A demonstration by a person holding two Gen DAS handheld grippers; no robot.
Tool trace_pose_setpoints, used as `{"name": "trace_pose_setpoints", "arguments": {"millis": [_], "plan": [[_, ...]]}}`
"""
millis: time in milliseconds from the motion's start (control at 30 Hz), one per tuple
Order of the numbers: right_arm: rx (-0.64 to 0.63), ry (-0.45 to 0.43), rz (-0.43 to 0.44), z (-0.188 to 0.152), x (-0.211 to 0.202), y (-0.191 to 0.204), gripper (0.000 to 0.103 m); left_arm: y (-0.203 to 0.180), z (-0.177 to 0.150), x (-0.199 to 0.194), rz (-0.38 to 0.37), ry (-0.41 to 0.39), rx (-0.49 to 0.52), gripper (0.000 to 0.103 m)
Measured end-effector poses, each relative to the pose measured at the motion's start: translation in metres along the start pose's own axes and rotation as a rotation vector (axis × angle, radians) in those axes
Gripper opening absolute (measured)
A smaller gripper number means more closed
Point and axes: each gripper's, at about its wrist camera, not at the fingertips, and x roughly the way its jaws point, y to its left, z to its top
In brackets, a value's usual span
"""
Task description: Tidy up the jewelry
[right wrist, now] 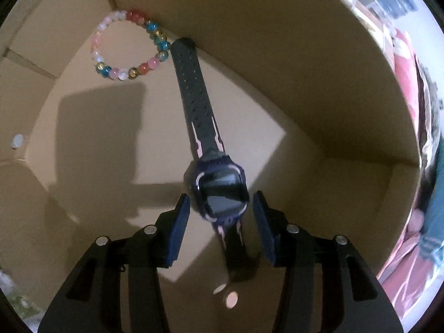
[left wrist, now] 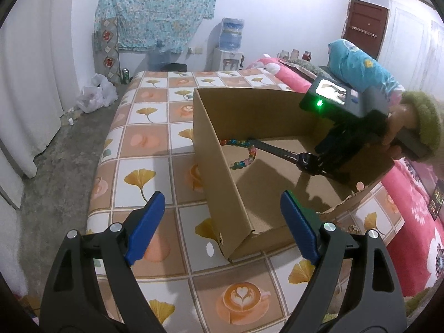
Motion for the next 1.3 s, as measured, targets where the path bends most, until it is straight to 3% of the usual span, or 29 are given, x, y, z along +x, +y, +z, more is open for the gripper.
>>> {"name": "trace_pose_setpoints", "arguments": {"millis": [67,167,267,333,400,500,533,700,933,1100,1300], "plan": [[-0.036,-0.022,-0.032,-0.002,-0.002,0.01,0.04,0.0,0.0,0.0,0.002,0.0,0.002,0.081],[-0.081,-0.081,-0.033,-0.009,-0.022,0.032,0.004,0.002,0.0,0.0,0.005,0.004,-0.002,0.081],[-0.107,-0.096,-0.079,-0.011,-0.031,0.039,0.001,0.003,0.001,0.002,0.0,0.009,-0.011,0.081],[-0.083,-0.086,-0.053,-0.014,-0.034,0.037,0.001,0.001,0.001,0.001,-0.003,0.008,-0.008,0.081],[-0.059,-0.088,-0.032,-0.011,-0.036,0.029,0.007,-0.001,0.0,-0.001,-0.003,0.005,-0.001,0.081],[-0.044,-0.096,-0.015,-0.004,-0.038,0.018,0.044,-0.003,-0.001,-0.001,-0.005,0.007,0.01,0.081],[-0.035,-0.101,-0.006,-0.007,-0.036,0.011,0.046,-0.003,-0.001,-0.001,-0.003,0.008,0.012,0.081],[0.019,-0.053,0.098,-0.008,-0.018,0.007,0.047,-0.004,-0.002,-0.001,-0.002,0.011,0.01,0.081],[0.001,-0.057,0.096,-0.013,-0.011,0.018,0.045,-0.005,-0.001,-0.001,0.005,0.013,0.011,0.081],[-0.108,-0.126,-0.006,-0.022,-0.021,0.044,0.042,-0.004,0.0,0.0,-0.006,0.017,0.002,0.081],[-0.287,-0.188,-0.211,-0.044,-0.044,0.097,0.042,-0.006,0.0,0.001,-0.004,0.021,0.008,0.081]]}}
